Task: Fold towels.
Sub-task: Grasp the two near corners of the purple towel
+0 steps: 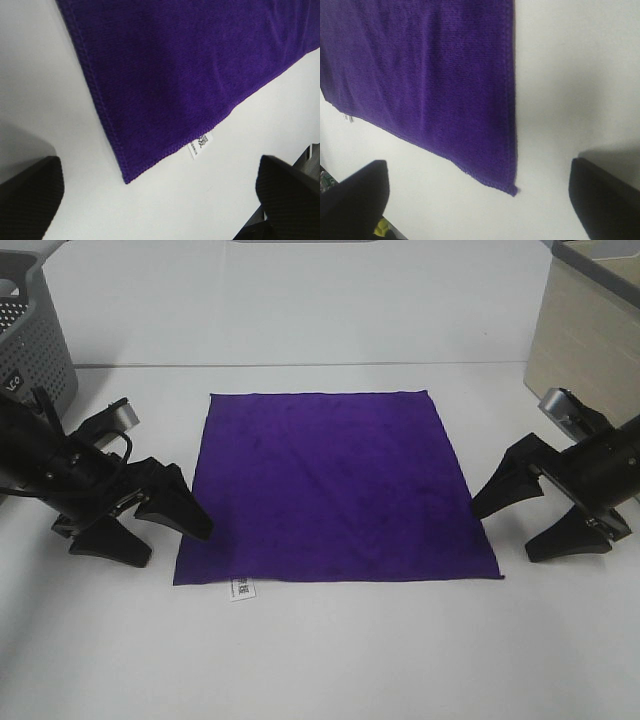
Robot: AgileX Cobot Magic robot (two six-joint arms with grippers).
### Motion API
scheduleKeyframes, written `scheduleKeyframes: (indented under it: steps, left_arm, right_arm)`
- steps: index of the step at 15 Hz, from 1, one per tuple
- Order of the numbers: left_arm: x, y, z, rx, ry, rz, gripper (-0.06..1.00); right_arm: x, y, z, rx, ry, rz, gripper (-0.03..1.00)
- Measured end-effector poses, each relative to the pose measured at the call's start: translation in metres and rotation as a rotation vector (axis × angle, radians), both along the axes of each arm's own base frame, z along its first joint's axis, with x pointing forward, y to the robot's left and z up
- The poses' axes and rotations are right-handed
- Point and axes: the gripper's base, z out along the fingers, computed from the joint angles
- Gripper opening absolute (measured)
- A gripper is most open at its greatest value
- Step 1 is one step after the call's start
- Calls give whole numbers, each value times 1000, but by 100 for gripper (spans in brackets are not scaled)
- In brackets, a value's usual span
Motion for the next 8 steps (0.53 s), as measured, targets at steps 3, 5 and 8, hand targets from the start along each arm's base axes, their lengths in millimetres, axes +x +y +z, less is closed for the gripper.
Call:
scheduleKeyframes:
  steps: [3,5,8]
  left_arm:
    - [-1,-4,0,-5,3,-1,98]
    - [2,-27,-1,-4,2,-42,98]
    - [22,-66,0,0,-2,-71,98]
  right_arm:
    - [0,1,0,1,-1,-3,95]
    - [6,21,-5,-14,-4,3,95]
    - [19,57,-8,-43,15,58,94]
